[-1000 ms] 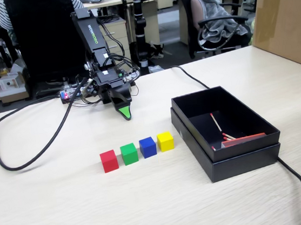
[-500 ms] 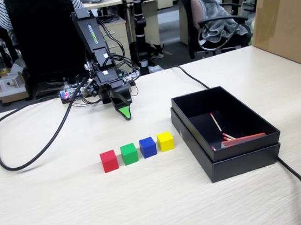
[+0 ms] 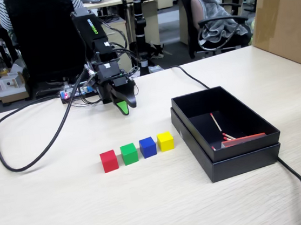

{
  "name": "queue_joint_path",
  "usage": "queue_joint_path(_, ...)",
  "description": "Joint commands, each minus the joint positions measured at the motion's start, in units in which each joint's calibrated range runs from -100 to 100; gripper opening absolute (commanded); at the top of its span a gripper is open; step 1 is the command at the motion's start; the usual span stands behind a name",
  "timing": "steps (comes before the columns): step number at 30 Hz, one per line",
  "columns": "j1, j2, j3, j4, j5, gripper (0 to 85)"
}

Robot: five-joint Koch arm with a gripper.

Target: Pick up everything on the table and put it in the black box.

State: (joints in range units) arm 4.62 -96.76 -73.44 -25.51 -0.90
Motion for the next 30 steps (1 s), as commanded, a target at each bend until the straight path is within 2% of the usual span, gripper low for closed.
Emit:
queue_joint_path(1, 1.61, 2.85, 13.69, -11.25, 1.37, 47.3)
queue_joint_path(3, 2.54, 8.24, 22.58, -17.9, 2.39, 47.5)
queue_joint_path(7, 3.22, 17.99, 31.28, -19.2, 5.27, 47.7)
queue_joint_path(12, 3.17, 29.12, 41.25, -19.63, 5.62, 47.9)
queue_joint_path(15, 3.71, 35.55, 51.04, -26.37, 7.47, 47.5)
queue_joint_path(20, 4.4, 49.66, 65.82, -38.12, 7.72, 45.1)
queue_joint_path(30, 3.27, 66.99, 78.79, -40.62, 9.13, 45.2)
